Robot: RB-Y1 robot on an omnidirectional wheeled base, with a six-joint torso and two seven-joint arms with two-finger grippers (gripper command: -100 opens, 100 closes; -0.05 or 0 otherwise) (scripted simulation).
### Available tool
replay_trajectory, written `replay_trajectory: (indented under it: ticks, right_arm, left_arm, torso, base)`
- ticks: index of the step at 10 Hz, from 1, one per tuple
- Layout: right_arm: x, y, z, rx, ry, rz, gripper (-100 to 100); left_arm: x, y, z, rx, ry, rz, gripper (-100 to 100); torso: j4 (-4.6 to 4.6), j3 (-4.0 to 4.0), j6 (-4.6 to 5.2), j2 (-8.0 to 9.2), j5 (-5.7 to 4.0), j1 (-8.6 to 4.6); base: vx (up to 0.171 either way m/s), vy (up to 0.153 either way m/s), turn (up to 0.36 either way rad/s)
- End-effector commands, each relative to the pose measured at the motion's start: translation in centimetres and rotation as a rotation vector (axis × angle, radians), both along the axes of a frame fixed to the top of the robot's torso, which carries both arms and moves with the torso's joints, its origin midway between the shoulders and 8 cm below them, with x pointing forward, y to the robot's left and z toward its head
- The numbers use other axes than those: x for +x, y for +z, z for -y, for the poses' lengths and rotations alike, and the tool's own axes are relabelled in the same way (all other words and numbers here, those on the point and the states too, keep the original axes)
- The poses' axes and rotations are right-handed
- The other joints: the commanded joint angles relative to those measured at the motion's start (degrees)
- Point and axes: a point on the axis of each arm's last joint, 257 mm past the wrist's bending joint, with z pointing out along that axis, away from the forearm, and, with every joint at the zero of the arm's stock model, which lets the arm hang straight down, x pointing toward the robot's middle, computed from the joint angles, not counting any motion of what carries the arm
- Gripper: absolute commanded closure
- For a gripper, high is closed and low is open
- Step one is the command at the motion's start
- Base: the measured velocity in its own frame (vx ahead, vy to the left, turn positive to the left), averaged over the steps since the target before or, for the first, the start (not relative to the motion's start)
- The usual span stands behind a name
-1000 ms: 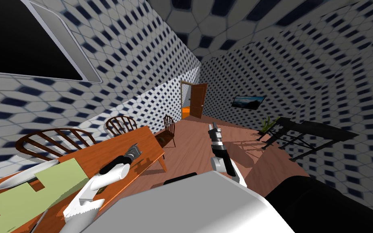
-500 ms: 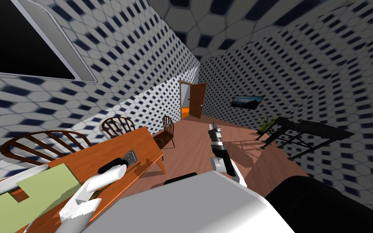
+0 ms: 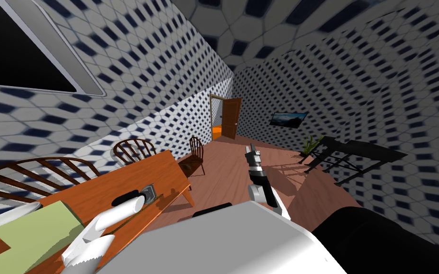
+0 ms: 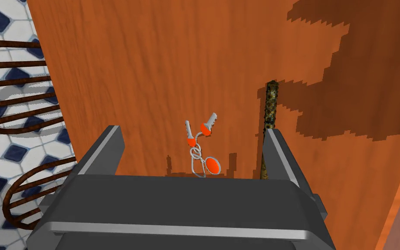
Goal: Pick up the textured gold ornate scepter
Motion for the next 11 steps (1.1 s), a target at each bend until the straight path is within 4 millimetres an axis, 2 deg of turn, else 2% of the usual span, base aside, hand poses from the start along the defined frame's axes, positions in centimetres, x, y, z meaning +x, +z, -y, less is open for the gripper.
replay_trajectory:
  ticks: [1, 2, 3, 4, 5, 6, 7, 9, 10, 11]
  right_arm:
    - [0.0, 0.0, 0.0, 0.0, 0.0, 0.0, 0]
    - [0.0, 0.0, 0.0, 0.0, 0.0, 0.0, 0]
    - [0.0, 0.0, 0.0, 0.0, 0.0, 0.0, 0]
    - [0.0, 0.0, 0.0, 0.0, 0.0, 0.0, 0]
    - [0.0, 0.0, 0.0, 0.0, 0.0, 0.0, 0]
    - [0.0, 0.0, 0.0, 0.0, 0.0, 0.0, 0]
    - [0.0, 0.0, 0.0, 0.0, 0.0, 0.0, 0]
    - [0.0, 0.0, 0.0, 0.0, 0.0, 0.0, 0]
    - [0.0, 0.0, 0.0, 0.0, 0.0, 0.0, 0]
    - [0.0, 0.0, 0.0, 0.0, 0.0, 0.0, 0]
  left_arm:
    - [-0.8, -0.7, -0.4, -0.011, 0.015, -0.037, -100]
    - [-2.4, -2.0, -1.4, -0.027, 0.044, -0.094, -100]
    - [-2.5, -2.1, -1.4, -0.028, 0.044, -0.097, -100]
    - [-4.2, -3.3, -2.2, -0.046, 0.073, -0.155, -100]
    - [-4.2, -3.3, -2.2, -0.046, 0.073, -0.155, -100]
    - [-5.9, -4.4, -3.0, -0.063, 0.1, -0.208, -100]
    - [-5.9, -4.4, -3.0, -0.063, 0.1, -0.208, -100]
    - [-9.1, -6.2, -4.2, -0.096, 0.151, -0.302, -100]
    - [-9.2, -6.2, -4.2, -0.098, 0.151, -0.306, -100]
    - [-10.8, -7.0, -4.6, -0.115, 0.174, -0.35, -100]
  torso:
    - [0.0, 0.0, 0.0, 0.0, 0.0, 0.0]
    - [0.01, 0.01, 0.0, 0.02, 0.0, -0.02]
    - [0.01, 0.01, 0.01, 0.01, 0.0, 0.0]
    - [0.01, 0.02, -0.01, 0.03, 0.0, 0.01]
    - [0.0, 0.01, 0.01, 0.01, 0.01, 0.02]
    - [0.01, 0.02, -0.02, 0.04, 0.0, 0.01]
    - [0.01, 0.02, 0.0, 0.03, 0.01, 0.05]
    - [0.01, 0.02, 0.01, 0.02, 0.01, 0.07]
    - [0.0, 0.0, 0.0, 0.0, 0.02, 0.1]
    - [0.01, 0.01, -0.01, 0.01, 0.02, 0.08]
  base:
    - [0.029, 0.005, -0.032]
    - [0.03, 0.009, -0.071]
    - [0.026, 0.013, -0.04]
    - [0.033, 0.013, -0.072]
    - [0.03, 0.015, -0.035]
    - [0.031, 0.022, -0.068]
    - [0.021, 0.022, -0.033]
    - [0.036, 0.031, -0.088]
    - [0.033, 0.034, -0.037]
    - [0.026, 0.036, -0.071]
